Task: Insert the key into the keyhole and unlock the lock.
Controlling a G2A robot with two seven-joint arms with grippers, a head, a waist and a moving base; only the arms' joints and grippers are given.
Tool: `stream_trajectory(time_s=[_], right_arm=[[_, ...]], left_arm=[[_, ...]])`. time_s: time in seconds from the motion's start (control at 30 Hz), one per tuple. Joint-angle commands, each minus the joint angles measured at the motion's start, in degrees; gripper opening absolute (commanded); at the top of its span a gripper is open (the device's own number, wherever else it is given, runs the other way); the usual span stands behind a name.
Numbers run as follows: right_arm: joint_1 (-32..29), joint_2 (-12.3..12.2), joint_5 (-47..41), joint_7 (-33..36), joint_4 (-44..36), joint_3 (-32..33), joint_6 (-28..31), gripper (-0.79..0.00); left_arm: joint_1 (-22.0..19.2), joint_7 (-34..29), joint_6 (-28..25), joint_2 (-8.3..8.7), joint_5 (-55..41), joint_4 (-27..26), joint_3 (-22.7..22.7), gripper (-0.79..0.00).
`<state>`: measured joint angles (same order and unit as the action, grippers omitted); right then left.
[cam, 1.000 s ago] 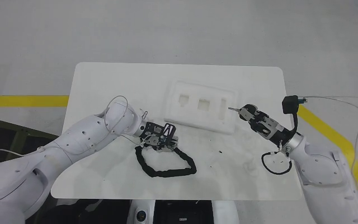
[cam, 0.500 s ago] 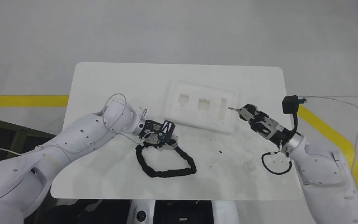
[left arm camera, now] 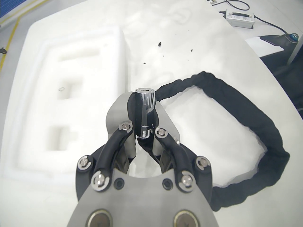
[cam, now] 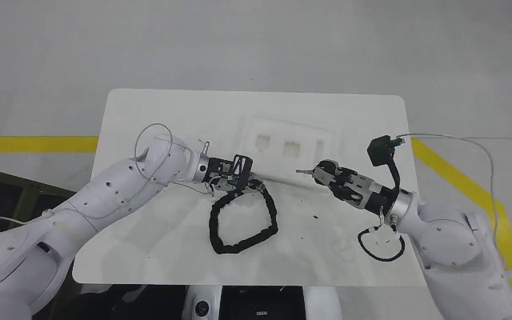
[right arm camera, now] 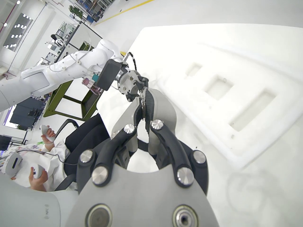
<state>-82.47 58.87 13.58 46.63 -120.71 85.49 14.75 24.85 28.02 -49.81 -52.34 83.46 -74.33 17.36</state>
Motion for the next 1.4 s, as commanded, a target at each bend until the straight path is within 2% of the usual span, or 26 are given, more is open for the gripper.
stream_trajectory(time_s=[0.0, 0.3, 0.6, 1.07, 1.37], right_arm=[[0.57, 0.00, 0.20, 1.29, -0.96, -1.17, -2.26, -0.785], [2.99, 0.36, 4.00, 3.10, -0.86, -8.47, -10.50, -0.785], [3.85, 1.07, 7.05, -3.23, 1.07, -12.27, -18.94, -0.785], [3.37, 1.15, 7.36, -4.23, 0.39, -12.80, -18.93, -0.785], [5.69, 1.61, 8.43, -3.31, -0.11, -14.90, -27.60, -0.785]], left_arm=[[0.55, 0.09, 1.08, -0.14, -0.98, -0.11, 0.84, -0.785], [2.93, -1.84, 5.15, -1.07, -3.20, -1.32, 3.80, -0.785], [5.54, -3.33, 6.77, -1.58, -3.69, -1.69, 6.19, -0.785], [6.65, -1.99, 7.04, -1.63, -3.40, -1.43, 7.08, -0.785], [6.65, -1.99, 7.04, -1.63, -3.40, -1.43, 7.08, -0.785]])
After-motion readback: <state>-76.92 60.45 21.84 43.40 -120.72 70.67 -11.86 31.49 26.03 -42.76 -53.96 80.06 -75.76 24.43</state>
